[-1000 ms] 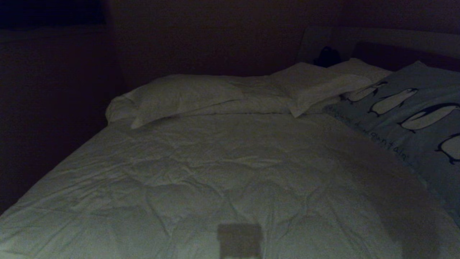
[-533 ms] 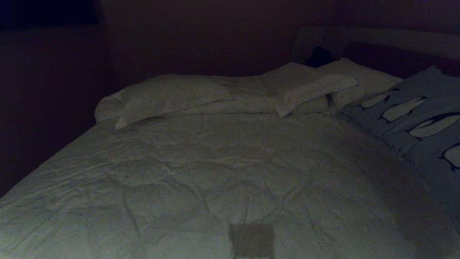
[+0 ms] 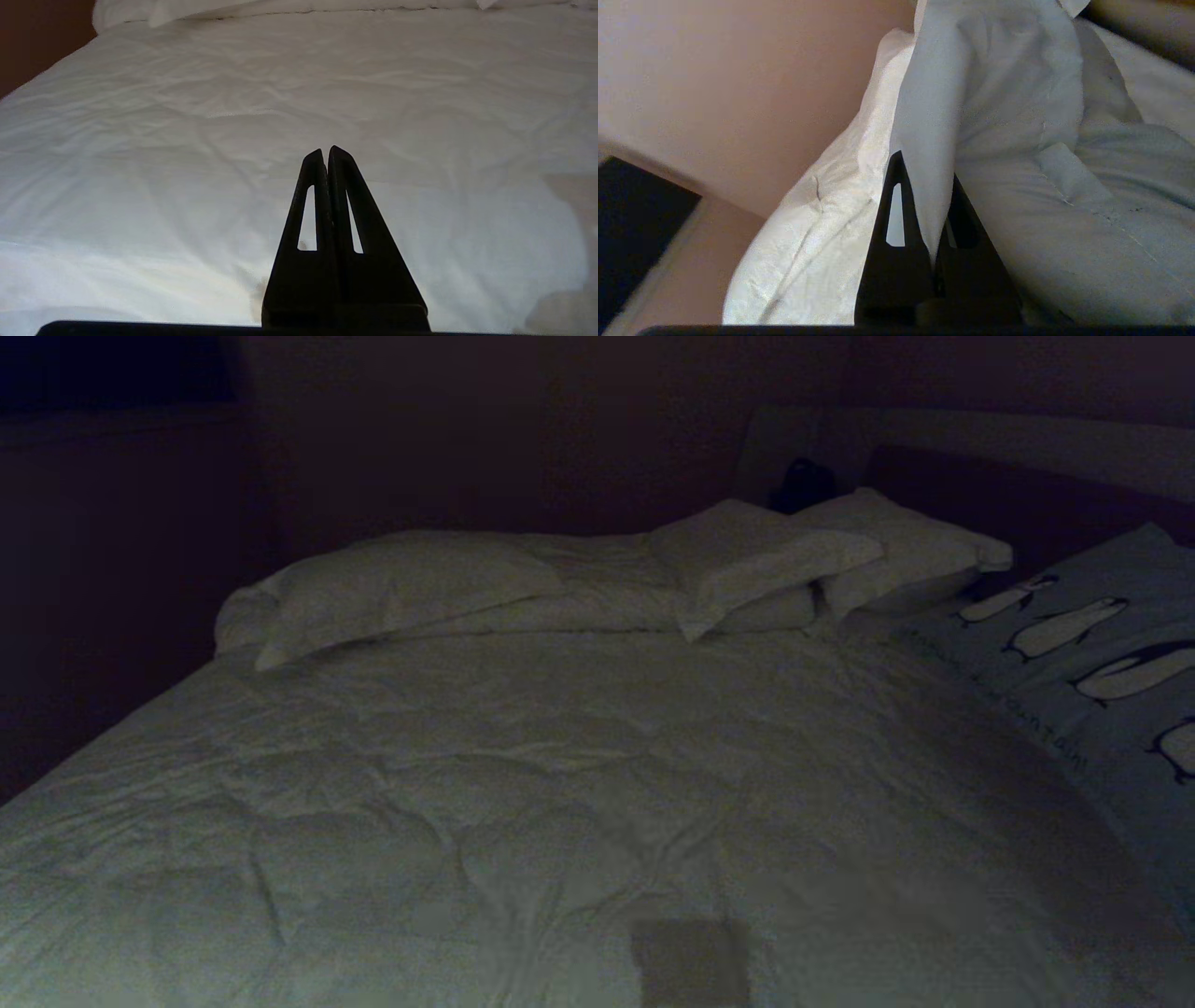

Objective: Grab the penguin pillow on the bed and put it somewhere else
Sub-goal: Move to the head of the bed, then place the pillow at the bedside

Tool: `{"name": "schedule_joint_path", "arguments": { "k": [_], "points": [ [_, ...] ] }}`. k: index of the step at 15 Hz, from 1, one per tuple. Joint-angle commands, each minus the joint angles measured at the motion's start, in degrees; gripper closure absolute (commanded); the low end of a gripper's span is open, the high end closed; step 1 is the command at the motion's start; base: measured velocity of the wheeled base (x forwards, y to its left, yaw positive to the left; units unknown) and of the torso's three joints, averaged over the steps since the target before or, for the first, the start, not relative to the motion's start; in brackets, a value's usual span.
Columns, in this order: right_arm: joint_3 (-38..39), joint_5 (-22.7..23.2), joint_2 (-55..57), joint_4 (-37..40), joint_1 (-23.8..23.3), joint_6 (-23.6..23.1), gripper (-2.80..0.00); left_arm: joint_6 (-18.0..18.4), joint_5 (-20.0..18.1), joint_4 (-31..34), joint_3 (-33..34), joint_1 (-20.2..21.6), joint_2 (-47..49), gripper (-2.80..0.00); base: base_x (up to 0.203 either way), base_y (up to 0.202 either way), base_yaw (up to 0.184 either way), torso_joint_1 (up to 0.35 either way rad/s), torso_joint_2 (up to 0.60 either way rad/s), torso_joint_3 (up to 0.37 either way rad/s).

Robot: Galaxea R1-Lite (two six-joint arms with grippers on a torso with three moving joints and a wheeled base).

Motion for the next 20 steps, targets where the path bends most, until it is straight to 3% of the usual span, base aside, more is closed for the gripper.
{"name": "schedule_joint_path", "arguments": {
  "k": [1,5,20],
  "points": [
    [-0.26,0.22,1.73,-2.14,-0.22,2.38,0.00,-0.02,0.00,-0.04,0.00,0.04,0.01,0.00,0.000,-0.193,0.003,-0.002,0.01,-0.002],
    [-0.67,0.31,3.54,-2.60,-0.14,2.39,0.00,-0.46,-0.08,-0.04,0.00,0.04,0.01,0.00,0.000,-0.158,0.000,0.004,0.00,-0.001],
    [-1.15,-0.31,12.59,-6.19,4.35,-0.75,0.00,-0.46,-0.08,-0.04,0.00,0.04,0.01,0.00,0.000,0.000,0.000,0.000,0.00,0.000]
  ]
}}
